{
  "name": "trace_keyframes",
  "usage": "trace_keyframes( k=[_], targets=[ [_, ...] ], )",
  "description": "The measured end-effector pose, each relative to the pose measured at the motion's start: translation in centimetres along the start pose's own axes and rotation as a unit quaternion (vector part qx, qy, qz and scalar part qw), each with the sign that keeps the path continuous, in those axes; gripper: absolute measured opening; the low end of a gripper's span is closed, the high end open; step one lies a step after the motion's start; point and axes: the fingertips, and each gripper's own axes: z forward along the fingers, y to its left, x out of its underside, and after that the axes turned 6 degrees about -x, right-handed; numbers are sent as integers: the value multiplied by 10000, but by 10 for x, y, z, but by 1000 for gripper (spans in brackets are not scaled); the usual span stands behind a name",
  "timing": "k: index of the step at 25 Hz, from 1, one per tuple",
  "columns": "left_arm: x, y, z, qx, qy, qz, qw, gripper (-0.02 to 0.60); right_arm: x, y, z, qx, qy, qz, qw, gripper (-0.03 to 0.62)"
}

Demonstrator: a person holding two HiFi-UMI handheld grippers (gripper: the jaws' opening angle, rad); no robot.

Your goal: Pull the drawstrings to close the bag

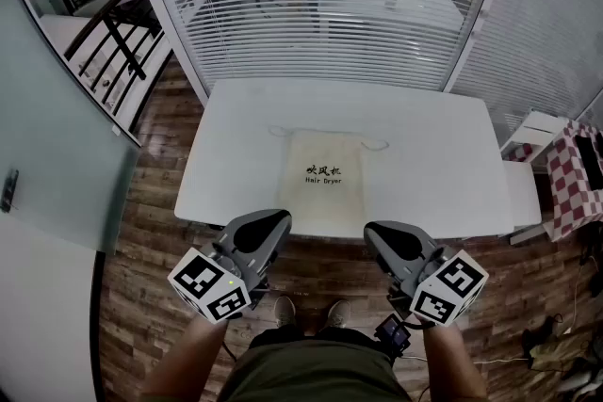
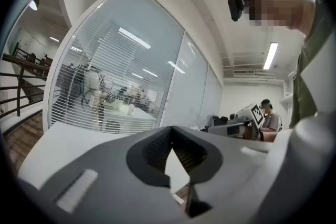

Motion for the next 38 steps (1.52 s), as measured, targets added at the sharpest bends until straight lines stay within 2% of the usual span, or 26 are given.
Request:
trace_keyframes(
  k=[15, 25, 31, 38],
  targets=[
    [18, -20, 10, -249, 90, -65, 9996, 2, 9, -23, -36, 53, 34, 156, 9999, 9],
    [16, -29, 15, -410, 35, -21, 9992, 2, 9, -36, -60, 54, -48, 238, 9997, 9],
    [24, -17, 30, -386, 97, -136, 9991, 2, 14, -53, -59, 169, 51, 296, 9994, 9],
    [34, 23, 58, -313, 213, -333, 9987, 2, 19, -86, -29, 323, 253, 411, 9983, 9]
  ],
)
